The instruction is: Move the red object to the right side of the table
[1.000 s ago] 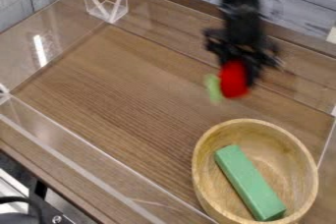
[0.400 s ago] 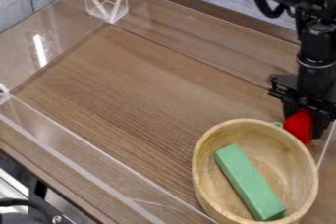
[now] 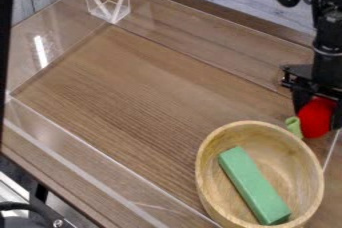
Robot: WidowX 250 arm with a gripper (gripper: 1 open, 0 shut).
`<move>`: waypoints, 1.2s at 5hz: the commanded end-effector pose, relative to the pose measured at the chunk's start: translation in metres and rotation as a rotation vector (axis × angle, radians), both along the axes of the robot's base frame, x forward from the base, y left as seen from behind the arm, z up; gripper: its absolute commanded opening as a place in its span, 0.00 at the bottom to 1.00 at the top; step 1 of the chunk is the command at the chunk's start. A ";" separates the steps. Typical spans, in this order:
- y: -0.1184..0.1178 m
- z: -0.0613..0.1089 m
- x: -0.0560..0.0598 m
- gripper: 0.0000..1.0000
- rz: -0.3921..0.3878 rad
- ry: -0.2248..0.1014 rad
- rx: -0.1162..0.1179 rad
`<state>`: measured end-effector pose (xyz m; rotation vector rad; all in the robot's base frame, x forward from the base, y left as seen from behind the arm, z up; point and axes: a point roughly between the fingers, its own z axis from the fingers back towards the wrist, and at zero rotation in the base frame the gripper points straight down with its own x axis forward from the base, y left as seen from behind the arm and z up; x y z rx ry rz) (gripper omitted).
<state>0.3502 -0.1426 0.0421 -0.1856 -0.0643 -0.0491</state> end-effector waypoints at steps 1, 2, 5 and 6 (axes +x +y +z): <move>0.004 0.018 0.017 0.00 0.051 -0.049 -0.011; 0.005 0.017 0.014 1.00 0.127 -0.040 -0.006; 0.007 0.039 0.020 1.00 0.254 -0.030 0.008; 0.016 0.042 0.019 0.00 0.291 -0.024 0.008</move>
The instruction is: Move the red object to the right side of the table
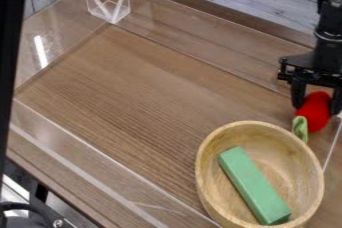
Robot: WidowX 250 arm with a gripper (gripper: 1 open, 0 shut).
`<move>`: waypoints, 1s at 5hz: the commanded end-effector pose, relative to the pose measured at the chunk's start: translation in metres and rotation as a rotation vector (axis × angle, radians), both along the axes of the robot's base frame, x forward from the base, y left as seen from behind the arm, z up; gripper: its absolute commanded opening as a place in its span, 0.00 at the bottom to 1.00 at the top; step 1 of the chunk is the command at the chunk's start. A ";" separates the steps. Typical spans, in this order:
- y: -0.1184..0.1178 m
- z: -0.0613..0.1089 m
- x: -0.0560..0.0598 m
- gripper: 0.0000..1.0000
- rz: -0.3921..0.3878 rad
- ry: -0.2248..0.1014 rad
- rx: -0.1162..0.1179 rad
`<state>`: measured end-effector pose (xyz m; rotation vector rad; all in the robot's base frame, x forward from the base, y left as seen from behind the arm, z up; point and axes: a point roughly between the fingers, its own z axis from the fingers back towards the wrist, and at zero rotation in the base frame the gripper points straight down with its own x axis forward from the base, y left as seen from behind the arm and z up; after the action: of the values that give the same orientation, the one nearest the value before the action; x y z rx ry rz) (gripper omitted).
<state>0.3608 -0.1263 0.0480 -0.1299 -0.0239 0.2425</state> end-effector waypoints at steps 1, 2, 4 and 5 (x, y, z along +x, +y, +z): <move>0.008 0.038 0.006 0.00 0.043 -0.086 -0.023; 0.011 0.029 -0.002 1.00 0.081 -0.082 -0.022; 0.046 0.102 0.005 1.00 0.060 -0.155 -0.082; 0.077 0.129 0.009 1.00 0.061 -0.171 -0.113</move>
<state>0.3683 -0.0499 0.1439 -0.2437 -0.0893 0.3094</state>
